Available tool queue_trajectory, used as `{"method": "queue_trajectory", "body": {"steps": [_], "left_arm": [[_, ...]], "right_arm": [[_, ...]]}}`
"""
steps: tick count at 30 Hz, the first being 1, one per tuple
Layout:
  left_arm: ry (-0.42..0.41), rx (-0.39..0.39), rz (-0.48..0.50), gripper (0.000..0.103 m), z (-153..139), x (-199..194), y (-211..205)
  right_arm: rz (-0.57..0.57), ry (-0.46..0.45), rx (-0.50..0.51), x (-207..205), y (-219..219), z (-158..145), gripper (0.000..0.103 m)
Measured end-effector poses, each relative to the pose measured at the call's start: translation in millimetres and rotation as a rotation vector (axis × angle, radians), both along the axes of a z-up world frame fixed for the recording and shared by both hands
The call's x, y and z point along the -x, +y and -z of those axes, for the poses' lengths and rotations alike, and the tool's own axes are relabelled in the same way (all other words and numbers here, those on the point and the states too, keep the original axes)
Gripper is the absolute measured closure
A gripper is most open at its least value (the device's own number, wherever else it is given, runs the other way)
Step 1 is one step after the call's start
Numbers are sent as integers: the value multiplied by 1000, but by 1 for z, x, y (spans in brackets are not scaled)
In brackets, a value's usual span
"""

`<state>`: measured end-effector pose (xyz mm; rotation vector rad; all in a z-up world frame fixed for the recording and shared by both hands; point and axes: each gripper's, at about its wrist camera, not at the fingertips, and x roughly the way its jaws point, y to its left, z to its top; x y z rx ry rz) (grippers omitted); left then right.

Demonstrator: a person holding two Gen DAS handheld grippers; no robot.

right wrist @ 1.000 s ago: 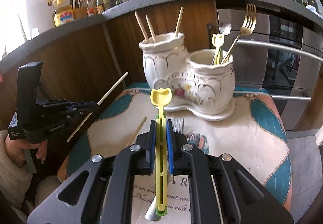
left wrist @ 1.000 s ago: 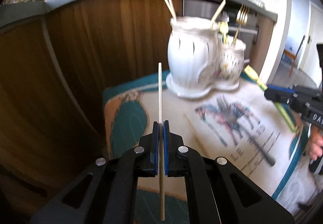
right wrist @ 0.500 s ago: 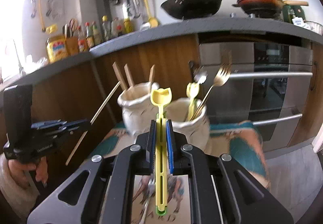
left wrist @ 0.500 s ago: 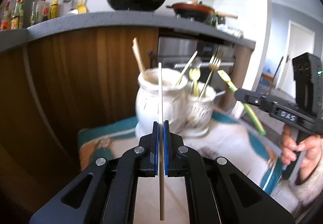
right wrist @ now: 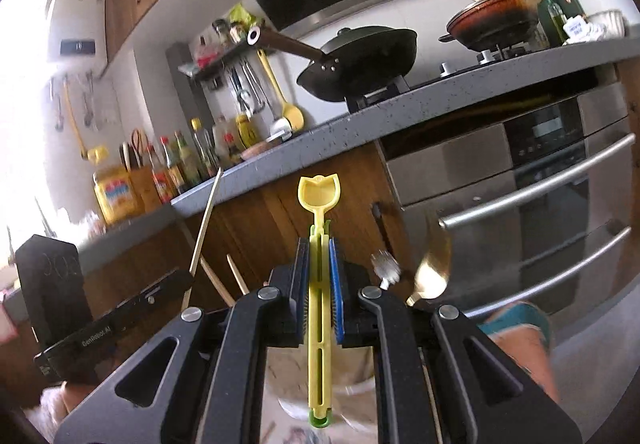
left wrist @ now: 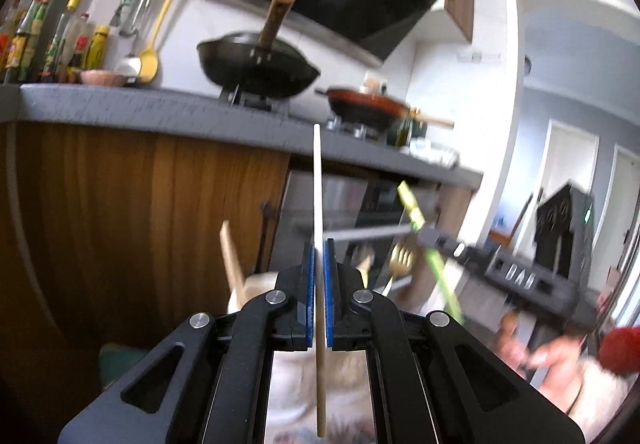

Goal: Organize utensils
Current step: 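Lift the chopstick and yellow spoon and drop them into the ceramic holder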

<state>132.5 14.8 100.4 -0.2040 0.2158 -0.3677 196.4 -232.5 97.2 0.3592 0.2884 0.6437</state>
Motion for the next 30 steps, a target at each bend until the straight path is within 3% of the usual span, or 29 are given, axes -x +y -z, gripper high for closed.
{"method": "queue_trajectory", "body": {"steps": [7,14,20,30], "left_arm": [[-81,37,-23,98,-3,-31,-9],[-123,-12,-43,98,14,-38,-19],[-128,-39,-54,98,21,-44,-22],[-104,-63,-41,98,38,-17,-15]], "right_arm": [[18,-38,-2,-25,24,14,93],[56,-82,71,-29,36,33,93],[54,-84,121,-29,42,45,93],[53,-49,127,-12,29,58,93]]}}
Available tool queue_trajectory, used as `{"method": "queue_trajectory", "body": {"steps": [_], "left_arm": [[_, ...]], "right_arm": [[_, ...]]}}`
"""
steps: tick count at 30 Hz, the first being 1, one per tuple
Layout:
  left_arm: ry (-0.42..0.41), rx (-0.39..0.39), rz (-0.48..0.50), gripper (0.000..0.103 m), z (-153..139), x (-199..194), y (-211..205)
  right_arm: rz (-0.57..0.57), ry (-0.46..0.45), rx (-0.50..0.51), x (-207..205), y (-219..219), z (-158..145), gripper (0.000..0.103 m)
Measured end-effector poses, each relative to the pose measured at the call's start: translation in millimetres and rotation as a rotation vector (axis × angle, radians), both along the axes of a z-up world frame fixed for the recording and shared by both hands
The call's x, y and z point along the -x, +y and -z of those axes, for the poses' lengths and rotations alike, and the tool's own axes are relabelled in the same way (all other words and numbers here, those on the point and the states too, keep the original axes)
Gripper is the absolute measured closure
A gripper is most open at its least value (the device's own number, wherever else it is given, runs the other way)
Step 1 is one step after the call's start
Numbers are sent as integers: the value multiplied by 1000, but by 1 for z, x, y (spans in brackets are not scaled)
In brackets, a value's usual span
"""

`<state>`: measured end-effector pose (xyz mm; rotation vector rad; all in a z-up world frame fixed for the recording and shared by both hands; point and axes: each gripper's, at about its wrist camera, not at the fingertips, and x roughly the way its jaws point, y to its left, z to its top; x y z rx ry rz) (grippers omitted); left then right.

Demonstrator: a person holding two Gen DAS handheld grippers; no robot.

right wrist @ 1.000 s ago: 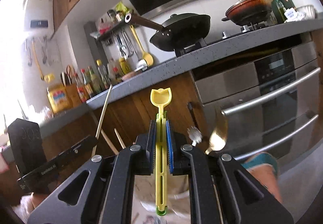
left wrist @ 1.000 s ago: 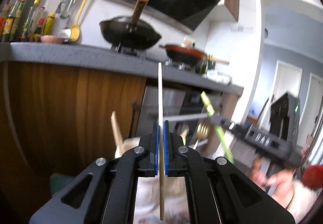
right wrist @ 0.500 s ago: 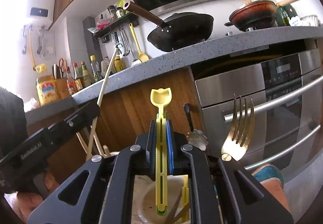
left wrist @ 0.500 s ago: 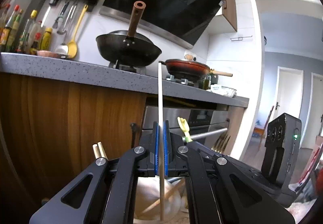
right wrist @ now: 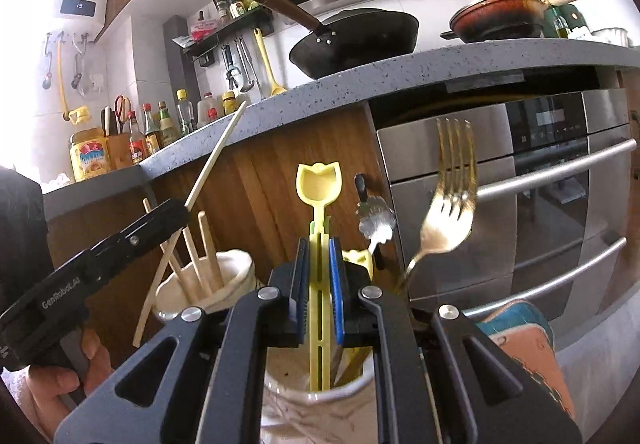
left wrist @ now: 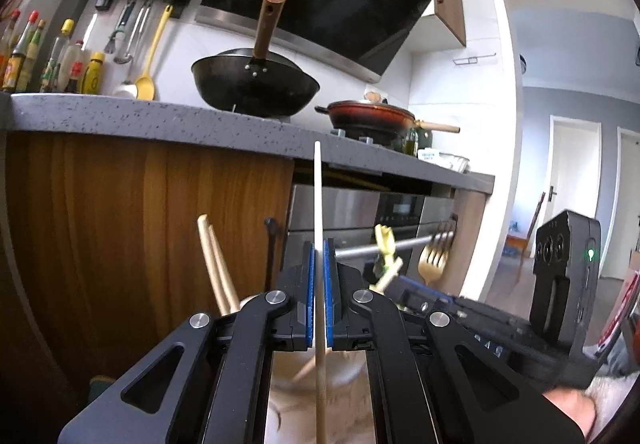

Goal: Organize utensils
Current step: 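Lift the chopstick and yellow spoon and drop them into the ceramic holder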

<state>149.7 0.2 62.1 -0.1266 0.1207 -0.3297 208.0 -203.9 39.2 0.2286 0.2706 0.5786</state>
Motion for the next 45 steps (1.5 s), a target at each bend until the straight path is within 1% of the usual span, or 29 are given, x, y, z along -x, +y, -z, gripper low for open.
{"method": "queue_trajectory", "body": {"steps": [3,6,9,13,17,21,23,28,30,34,40,41,43,44,45], "left_arm": [[-7,20,11,98,1,7,6],[3,75,25,98,-1,4,14],[-7,142,42,98,-9,-3,22],[-23,187,75,98,-22,-17,22],[-36,153,77,98,-22,-29,10],[-49,106,45,98,-14,-36,-2],[-52,69,30,98,-9,-36,-7],[-39,44,23,98,1,-27,-4],[-32,33,19,98,3,-22,-2],[-3,-21,13,98,7,-9,-2],[55,-45,19,98,13,-2,1],[64,-56,13,98,13,-1,1],[88,-59,15,98,15,0,2],[94,-58,13,95,15,1,3],[100,-55,11,91,14,4,4]], "right_arm": [[-7,3,4,5,-2,4,93],[-19,11,10,9,-1,6,93],[-19,12,8,11,-1,6,93],[-19,14,-4,11,-3,6,93],[-23,16,-7,12,-4,8,93],[-33,20,-2,10,-3,9,93],[-38,21,3,10,-2,9,93],[-45,36,13,9,-1,11,93],[-45,40,14,8,-2,11,93],[-46,46,20,8,-1,11,93],[-40,45,37,9,2,9,93],[-38,42,41,9,2,9,91],[-28,33,47,11,2,8,78],[-28,28,45,12,2,8,68],[-25,24,44,14,2,7,68]]}}
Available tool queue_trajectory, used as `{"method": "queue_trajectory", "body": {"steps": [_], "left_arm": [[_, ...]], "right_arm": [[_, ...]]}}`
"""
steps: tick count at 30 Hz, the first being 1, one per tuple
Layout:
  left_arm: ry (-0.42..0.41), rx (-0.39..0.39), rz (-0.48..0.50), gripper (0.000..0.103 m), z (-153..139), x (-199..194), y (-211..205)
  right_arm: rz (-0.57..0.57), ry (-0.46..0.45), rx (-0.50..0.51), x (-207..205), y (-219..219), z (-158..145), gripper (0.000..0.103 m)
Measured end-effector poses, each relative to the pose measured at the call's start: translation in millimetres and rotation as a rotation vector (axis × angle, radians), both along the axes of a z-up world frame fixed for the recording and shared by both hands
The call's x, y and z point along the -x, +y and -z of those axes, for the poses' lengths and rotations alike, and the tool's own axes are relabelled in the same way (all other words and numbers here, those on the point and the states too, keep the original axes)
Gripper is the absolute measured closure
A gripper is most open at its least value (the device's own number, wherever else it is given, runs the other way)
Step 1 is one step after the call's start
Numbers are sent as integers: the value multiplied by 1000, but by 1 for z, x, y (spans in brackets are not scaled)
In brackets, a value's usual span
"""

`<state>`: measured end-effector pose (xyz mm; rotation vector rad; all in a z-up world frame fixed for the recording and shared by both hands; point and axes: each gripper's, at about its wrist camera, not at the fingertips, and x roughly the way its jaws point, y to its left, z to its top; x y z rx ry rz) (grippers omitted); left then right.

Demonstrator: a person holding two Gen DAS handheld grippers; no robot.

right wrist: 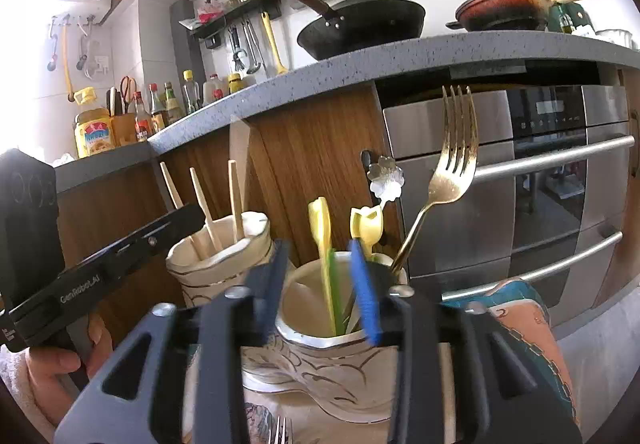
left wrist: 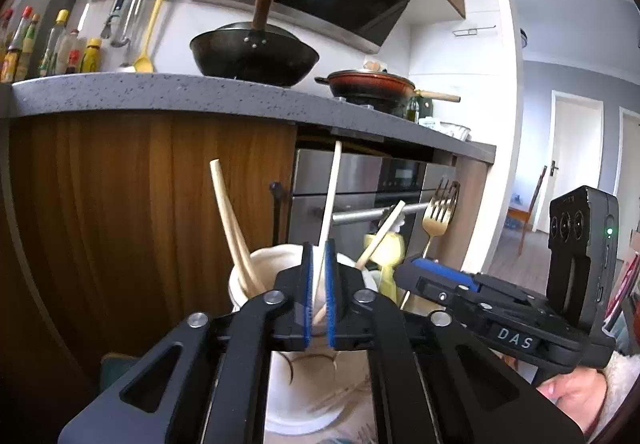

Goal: Organize utensils
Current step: 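Lift the chopstick and yellow spoon and drop them into the ceramic holder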

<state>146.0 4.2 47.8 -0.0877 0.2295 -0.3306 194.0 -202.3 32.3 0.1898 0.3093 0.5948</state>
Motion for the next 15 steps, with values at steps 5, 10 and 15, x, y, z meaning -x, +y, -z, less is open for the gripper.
{"method": "queue_trajectory", "body": {"steps": [5,10,15], "left_arm": [[5,-8,-1,84,-6,19,2],[43,-46,-11,63,-7,42,2],[88,-90,-30,50,-3,61,3]], "right_arm": [[24,-36,9,16,-7,-9,57],[48,-37,14,38,-21,-17,40],[54,13,4,56,-38,-19,19]]}}
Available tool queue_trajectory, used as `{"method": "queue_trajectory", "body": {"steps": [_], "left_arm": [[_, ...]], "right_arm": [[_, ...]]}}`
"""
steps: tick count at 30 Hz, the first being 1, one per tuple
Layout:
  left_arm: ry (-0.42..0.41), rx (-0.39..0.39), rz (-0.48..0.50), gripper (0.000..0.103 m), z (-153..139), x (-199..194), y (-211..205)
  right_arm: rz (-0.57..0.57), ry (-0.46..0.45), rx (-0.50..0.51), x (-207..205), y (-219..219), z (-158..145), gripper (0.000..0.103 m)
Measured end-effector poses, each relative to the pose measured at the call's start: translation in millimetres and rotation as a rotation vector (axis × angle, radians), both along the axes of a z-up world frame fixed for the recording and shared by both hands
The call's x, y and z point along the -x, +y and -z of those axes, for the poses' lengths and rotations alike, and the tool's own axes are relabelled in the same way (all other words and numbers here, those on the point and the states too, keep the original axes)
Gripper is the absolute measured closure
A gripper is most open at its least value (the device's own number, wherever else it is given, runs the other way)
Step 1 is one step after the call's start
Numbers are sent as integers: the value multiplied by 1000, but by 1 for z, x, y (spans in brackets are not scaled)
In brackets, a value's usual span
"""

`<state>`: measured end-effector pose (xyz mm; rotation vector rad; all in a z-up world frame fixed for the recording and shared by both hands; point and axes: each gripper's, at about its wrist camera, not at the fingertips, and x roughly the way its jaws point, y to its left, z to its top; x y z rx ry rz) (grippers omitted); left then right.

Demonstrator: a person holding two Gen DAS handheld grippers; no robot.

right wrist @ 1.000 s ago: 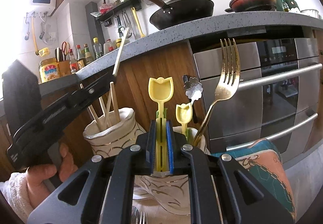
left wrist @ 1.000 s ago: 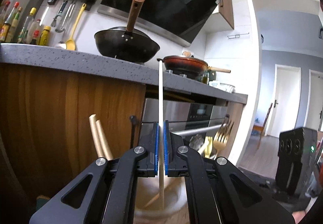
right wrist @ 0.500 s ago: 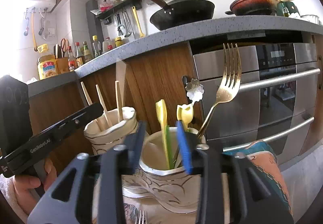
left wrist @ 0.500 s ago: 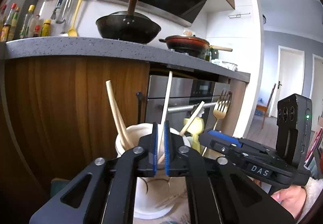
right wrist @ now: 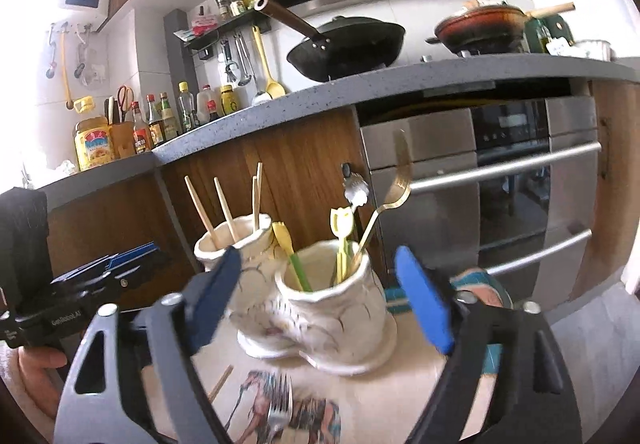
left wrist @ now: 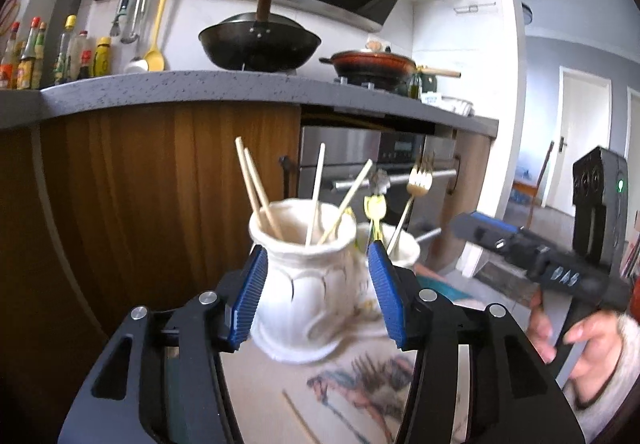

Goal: Organize utensils
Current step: 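Lift the chopstick and yellow spoon and drop them into the ceramic holder, then withdraw both open tools back toward the last utensils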

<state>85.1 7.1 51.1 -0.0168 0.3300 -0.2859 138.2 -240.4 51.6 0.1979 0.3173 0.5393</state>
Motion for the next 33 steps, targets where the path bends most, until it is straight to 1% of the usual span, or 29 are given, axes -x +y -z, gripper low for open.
{"method": "queue_trajectory", "body": {"steps": [1,2,3,4,6,11,13,14,23,27,31,33], "left_arm": [[8,-10,-6,50,1,2,1],[17,-21,-14,46,3,5,2],[23,-25,-17,33,4,7,3],[29,-25,-25,29,6,11,4],[41,-15,-32,27,9,16,7],[93,-13,-54,25,15,25,9],[108,-24,-62,17,16,29,7],[111,-27,-67,10,17,32,6],[157,-50,-83,9,23,42,4],[195,-61,-102,9,28,40,6],[253,-56,-109,9,38,37,10],[276,-67,-111,9,45,35,11]], "right_arm": [[-5,20,2,4,-3,0,16],[-8,33,7,7,-5,0,11],[-9,44,16,11,-6,0,8],[-4,44,25,16,-8,0,8],[6,37,38,25,-10,-2,5],[15,43,37,39,-13,-9,5],[20,39,40,44,-12,-13,5],[22,40,42,46,-12,-13,5],[41,86,96,51,-4,-8,5],[49,124,142,48,-1,-2,5],[62,191,186,42,3,14,5],[63,219,201,38,5,21,5]]}}
